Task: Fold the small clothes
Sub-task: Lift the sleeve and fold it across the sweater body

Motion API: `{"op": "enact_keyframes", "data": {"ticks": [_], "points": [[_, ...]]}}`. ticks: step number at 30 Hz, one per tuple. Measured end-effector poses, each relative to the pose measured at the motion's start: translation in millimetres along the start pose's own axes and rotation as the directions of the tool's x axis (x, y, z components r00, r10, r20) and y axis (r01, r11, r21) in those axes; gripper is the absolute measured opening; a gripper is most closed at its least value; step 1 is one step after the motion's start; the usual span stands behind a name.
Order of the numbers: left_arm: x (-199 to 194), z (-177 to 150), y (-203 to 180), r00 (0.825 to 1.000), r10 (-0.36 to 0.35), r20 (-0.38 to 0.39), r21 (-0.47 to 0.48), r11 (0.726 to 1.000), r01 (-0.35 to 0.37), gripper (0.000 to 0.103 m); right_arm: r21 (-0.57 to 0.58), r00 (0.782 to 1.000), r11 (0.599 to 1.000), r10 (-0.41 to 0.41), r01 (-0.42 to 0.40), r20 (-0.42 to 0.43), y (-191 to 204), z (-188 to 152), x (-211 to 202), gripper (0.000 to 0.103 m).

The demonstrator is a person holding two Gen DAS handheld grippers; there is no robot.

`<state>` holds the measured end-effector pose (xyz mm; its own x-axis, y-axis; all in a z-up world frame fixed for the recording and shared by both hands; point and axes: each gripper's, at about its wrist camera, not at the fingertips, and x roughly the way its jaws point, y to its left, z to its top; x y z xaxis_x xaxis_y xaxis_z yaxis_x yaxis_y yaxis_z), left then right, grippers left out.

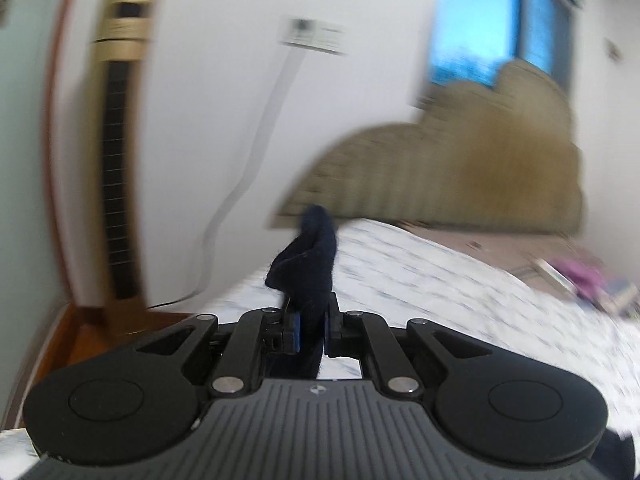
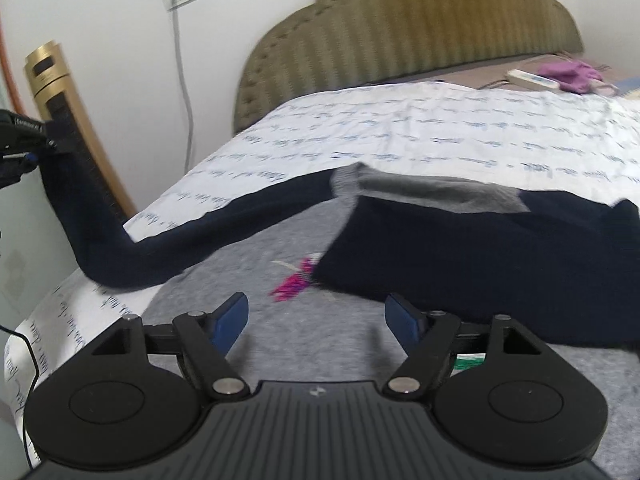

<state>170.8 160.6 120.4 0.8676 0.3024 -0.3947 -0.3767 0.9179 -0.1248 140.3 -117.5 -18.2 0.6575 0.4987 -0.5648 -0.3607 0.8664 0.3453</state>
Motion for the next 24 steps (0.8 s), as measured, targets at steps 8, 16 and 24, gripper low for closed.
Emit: {"op": "enact_keyframes", "data": {"ticks": [8, 16, 24], "points": [[12, -56, -80, 0.978, -0.163, -0.127, 0.085, 0.981, 0.175, 0.009, 0.121, 0.999, 0.992, -0.046, 0.044, 0.016, -41, -5, -11, 0.075], [23, -129, -120, 0.925, -0.252, -0.284, 0.162, 0.938, 0.305, 0.014, 0.238, 0.997, 0.971, -0.033, 0.016, 0.067, -72, -1, -23, 0.076], [26, -171, -129, 0.845, -0.326, -0.424, 0.204, 0.874, 0.440, 0.075, 0.441, 0.961, 0.854, 0.253, -0.276, 0.112, -103, 13, 7, 0.076]]}}
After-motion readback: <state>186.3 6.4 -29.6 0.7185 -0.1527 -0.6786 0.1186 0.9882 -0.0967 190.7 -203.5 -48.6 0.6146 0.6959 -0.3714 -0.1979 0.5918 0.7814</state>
